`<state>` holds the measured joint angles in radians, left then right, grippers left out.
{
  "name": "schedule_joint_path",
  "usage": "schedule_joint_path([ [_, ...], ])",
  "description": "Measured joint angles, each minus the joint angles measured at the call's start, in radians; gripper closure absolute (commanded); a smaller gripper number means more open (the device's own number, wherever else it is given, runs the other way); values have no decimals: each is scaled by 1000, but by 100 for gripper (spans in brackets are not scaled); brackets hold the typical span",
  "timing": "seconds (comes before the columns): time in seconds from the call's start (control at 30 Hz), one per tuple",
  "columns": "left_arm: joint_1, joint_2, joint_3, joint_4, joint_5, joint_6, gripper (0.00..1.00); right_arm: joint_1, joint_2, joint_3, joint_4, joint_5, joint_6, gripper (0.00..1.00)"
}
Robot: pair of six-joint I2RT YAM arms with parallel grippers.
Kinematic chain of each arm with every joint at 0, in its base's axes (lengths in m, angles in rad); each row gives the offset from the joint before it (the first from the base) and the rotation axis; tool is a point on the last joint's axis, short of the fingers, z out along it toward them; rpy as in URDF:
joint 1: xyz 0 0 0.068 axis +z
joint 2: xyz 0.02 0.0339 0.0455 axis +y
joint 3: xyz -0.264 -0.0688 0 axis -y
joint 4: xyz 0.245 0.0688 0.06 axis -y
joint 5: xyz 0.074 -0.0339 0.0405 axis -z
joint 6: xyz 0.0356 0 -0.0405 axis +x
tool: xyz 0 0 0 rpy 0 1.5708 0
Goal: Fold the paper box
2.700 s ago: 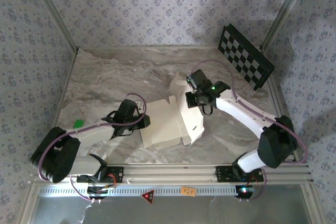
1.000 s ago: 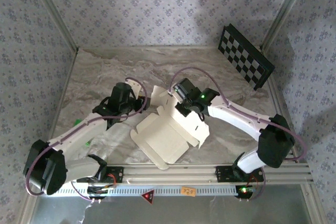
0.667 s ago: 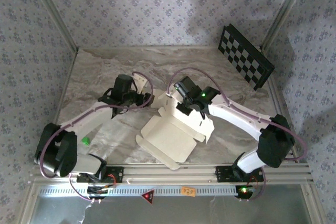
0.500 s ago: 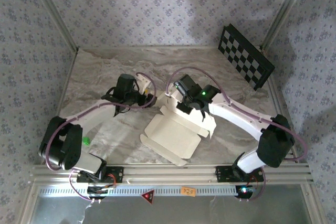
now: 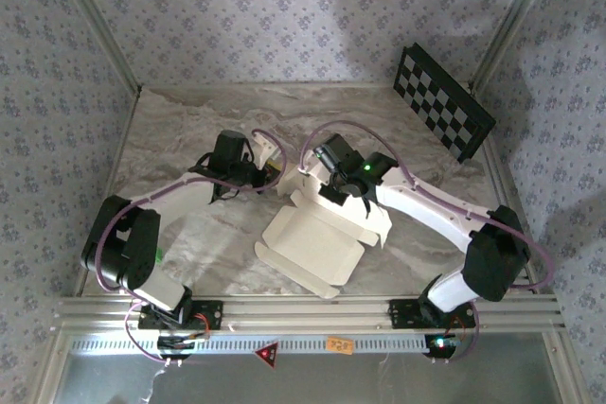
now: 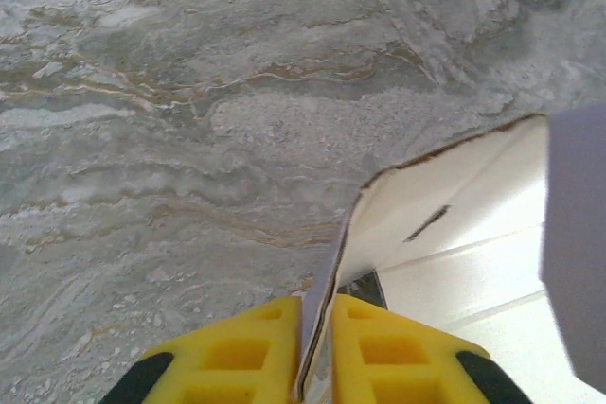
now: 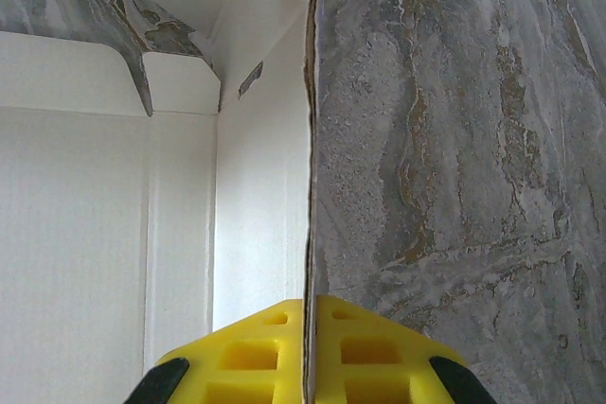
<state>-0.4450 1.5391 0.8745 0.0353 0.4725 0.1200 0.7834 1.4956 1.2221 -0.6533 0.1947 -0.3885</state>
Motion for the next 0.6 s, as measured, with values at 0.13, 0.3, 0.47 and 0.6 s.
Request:
schedule_joint_path([
  [0.13, 0, 0, 13, -21, 32, -15, 92, -8, 4, 0, 5, 10, 29, 100],
  [0.3, -13, -1, 42, -63, 50, -32, 95, -22, 5, 0, 14, 28, 64, 100],
  [0.47, -36, -7, 62, -98, 59, -59, 96, -29, 5, 0, 19, 46, 86, 100],
  [0.6, -56, -7, 83, -126, 57, -88, 97, -29, 5, 0, 25, 61, 97, 100],
])
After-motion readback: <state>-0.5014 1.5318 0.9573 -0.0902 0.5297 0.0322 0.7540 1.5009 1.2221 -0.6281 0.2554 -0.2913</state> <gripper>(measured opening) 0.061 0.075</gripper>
